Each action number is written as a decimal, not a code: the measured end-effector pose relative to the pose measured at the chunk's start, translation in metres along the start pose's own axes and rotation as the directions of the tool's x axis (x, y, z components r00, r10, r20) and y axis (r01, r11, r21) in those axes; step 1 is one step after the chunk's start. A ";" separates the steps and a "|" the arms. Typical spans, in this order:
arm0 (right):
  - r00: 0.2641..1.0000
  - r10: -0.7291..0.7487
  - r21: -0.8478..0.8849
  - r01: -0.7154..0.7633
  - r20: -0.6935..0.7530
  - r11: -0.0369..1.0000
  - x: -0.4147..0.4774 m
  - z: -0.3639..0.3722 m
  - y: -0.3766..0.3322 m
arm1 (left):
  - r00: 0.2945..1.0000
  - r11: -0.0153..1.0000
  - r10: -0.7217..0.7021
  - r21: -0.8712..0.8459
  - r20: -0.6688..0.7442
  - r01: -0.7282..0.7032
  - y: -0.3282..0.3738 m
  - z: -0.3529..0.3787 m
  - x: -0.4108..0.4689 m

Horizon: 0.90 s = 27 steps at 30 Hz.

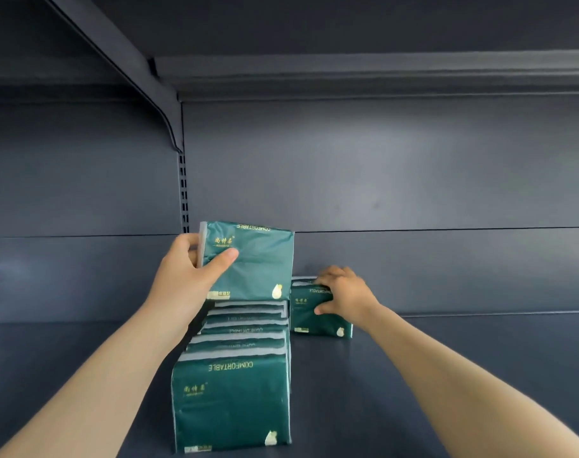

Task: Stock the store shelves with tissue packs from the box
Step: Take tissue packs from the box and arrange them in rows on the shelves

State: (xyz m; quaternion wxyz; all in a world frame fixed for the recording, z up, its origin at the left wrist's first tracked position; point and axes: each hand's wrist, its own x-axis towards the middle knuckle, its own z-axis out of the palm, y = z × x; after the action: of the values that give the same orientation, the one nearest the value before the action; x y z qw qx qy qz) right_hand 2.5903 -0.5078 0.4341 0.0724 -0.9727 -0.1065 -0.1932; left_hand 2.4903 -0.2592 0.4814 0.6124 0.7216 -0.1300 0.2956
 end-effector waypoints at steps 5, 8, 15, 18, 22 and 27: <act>0.997 -0.066 -0.135 0.070 0.033 0.988 0.024 0.021 0.005 | 1.000 0.999 -0.009 0.034 -0.015 0.010 -0.021 0.008 0.014; 0.998 -0.054 -0.152 0.055 0.011 0.987 0.026 0.032 0.013 | 1.000 0.999 0.004 0.046 -0.015 -0.003 -0.026 0.012 0.018; 0.999 -0.006 0.050 0.008 -0.039 0.999 0.031 0.031 0.011 | 1.000 0.999 -0.021 -0.038 -0.011 0.020 -0.031 0.017 0.019; 1.000 0.019 -0.045 -0.020 -0.018 0.999 0.029 0.029 0.008 | 0.998 0.995 -0.057 -0.078 -0.002 0.056 -0.027 0.018 0.016; 0.995 0.085 0.048 -0.083 -0.052 0.995 0.023 0.020 0.001 | 0.998 0.988 -0.059 -0.145 0.012 0.060 -0.006 0.011 0.013; 0.985 0.146 0.644 -0.053 -0.092 0.763 -0.009 -0.031 -0.021 | 0.998 0.984 -0.060 -0.170 0.012 0.061 0.022 0.001 0.006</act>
State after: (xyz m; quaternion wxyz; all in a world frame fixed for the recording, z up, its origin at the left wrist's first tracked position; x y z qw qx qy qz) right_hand 2.5660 -0.4947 0.4608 0.4160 -0.8787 -0.1088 -0.2076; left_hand 2.4833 -0.2642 0.5027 0.6802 0.6711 -0.1348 0.2624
